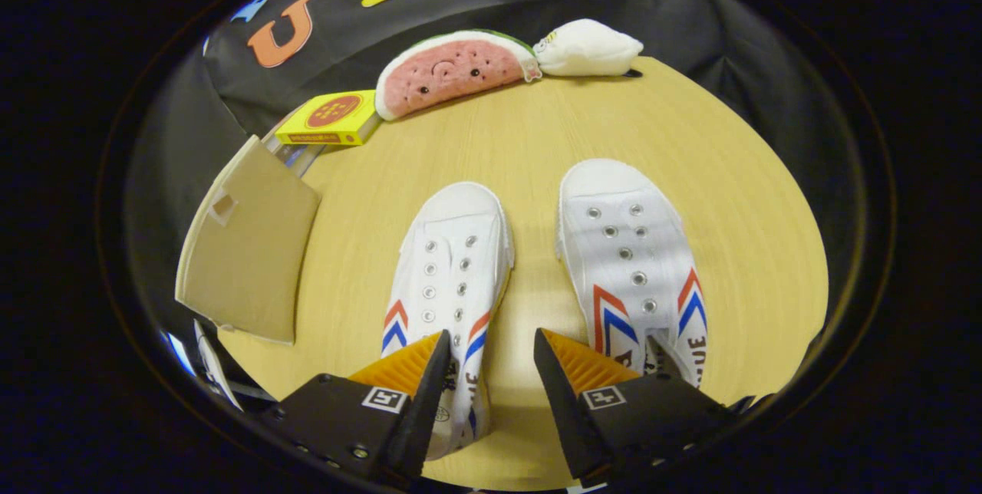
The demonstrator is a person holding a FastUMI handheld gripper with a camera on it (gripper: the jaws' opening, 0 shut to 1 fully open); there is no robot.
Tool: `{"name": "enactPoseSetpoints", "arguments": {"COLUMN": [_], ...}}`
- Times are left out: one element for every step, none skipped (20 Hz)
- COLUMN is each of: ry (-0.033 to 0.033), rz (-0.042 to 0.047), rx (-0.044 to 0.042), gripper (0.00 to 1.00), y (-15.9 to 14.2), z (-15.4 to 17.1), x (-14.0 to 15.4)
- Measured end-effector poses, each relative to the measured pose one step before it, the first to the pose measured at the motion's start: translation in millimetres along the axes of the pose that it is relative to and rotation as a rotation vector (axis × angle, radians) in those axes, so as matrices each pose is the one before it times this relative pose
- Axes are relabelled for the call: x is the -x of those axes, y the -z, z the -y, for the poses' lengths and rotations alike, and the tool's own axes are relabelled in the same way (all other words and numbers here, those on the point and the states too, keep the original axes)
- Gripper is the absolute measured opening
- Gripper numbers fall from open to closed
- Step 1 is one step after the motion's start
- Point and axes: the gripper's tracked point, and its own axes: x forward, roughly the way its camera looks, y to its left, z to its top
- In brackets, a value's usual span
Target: Open the storage box then place both shoes into the box .Put the left shoe in first, then the right shoe, with the right side of both shoes facing outward in a uniform manner.
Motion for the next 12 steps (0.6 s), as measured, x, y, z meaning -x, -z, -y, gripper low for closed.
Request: {"name": "enactPoseSetpoints", "arguments": {"ry": [-0.03358,-0.00666,0.00452,-0.00337,-0.00835,-0.01608,-0.01997,-0.01931,-0.03195,0.0018,-0.01981,-0.008], "rz": [-0.02139,-0.00985,-0.00785,-0.0061,-0.01303,-0.00982,-0.01192,-0.00914,-0.00839,-0.02134,-0.00931,-0.01196], "rx": [-0.00943,0.00363,0.01941,0.00145,-0.01554,-0.01692,-0.01411,-0.02071,-0.03619,-0.02672,-0.0366,-0.0352], "gripper": [0.51,0.44,0.36,0.36,0.36,0.36,0.36,0.36,0.28,0.19,0.18,0.13], "y": [0.66,-0.02,-0.99,-0.26,0.19,-0.63,0.29,-1.99,2.76,2.11,-4.5,0.46], "z": [-8.91,-2.79,1.35,-1.05,-1.01,-0.18,0.3,2.02,0.57,2.47,-3.8,0.39], "x": [-1.32,-1.57,-0.91,-1.88,1.77,-1.07,-0.55,1.85,-1.55,-5.34,4.54,3.27]}}
